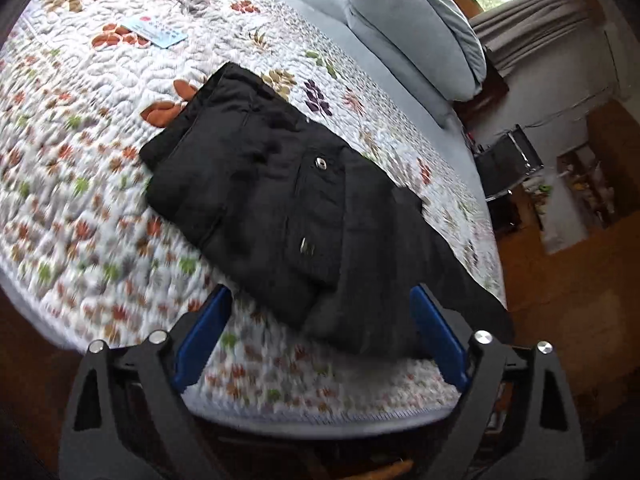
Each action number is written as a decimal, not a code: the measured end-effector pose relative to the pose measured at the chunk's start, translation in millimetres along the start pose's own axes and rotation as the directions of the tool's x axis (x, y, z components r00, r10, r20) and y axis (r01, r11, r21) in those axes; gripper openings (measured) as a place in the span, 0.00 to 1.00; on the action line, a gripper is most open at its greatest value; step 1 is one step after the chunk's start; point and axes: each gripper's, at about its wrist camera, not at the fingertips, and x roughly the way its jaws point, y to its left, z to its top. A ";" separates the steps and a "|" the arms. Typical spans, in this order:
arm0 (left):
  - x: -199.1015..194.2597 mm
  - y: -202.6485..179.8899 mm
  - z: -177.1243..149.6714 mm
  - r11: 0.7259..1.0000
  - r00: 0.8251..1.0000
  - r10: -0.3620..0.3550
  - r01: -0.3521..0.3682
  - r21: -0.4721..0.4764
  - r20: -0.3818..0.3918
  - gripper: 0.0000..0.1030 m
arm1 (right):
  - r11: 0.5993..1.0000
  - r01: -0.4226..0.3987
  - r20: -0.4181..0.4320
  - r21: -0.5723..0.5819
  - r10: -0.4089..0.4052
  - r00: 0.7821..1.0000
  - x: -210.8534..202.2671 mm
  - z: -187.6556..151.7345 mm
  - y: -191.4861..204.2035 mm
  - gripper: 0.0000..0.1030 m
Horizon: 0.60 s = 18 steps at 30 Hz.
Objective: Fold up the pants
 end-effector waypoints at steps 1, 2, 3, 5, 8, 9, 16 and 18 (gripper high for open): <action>5.2 0.3 2.2 1.000 1.000 0.012 -0.012 0.003 0.008 0.72 | 1.000 -0.001 0.001 0.000 0.001 1.000 -1.4 -0.9 0.6 0.32; 11.1 -0.3 6.9 0.999 1.000 0.030 -0.030 0.011 0.010 0.63 | 1.000 -0.002 0.005 0.001 0.002 1.000 -4.0 -2.5 0.4 0.32; 14.6 -0.3 11.6 0.999 0.999 0.032 -0.033 0.018 0.013 0.57 | 1.000 -0.003 0.010 0.005 0.003 1.000 -6.0 -4.0 0.5 0.32; 22.2 -1.7 22.0 0.999 0.999 0.032 -0.033 0.038 0.016 0.20 | 1.000 -0.015 0.020 0.023 0.014 1.000 -9.8 -6.7 -1.2 0.36; 24.7 -2.4 37.1 0.999 0.999 0.027 -0.029 0.044 0.037 0.15 | 1.000 -0.015 0.017 0.020 0.014 1.000 -11.5 -9.8 1.5 0.37; 24.7 -3.1 41.4 0.998 0.998 0.038 -0.041 0.054 0.043 0.14 | 1.000 -0.015 0.016 0.014 0.015 1.000 -11.7 -10.4 3.2 0.37; 39.1 10.4 56.0 0.979 0.984 0.168 -0.174 0.104 0.061 0.12 | 0.999 -0.045 0.015 -0.021 0.045 0.999 -10.8 -11.3 22.6 0.37; 44.7 18.0 51.2 0.978 0.982 0.185 -0.187 0.091 0.032 0.13 | 0.999 -0.042 0.015 -0.032 0.043 0.999 -9.2 -11.5 29.1 0.37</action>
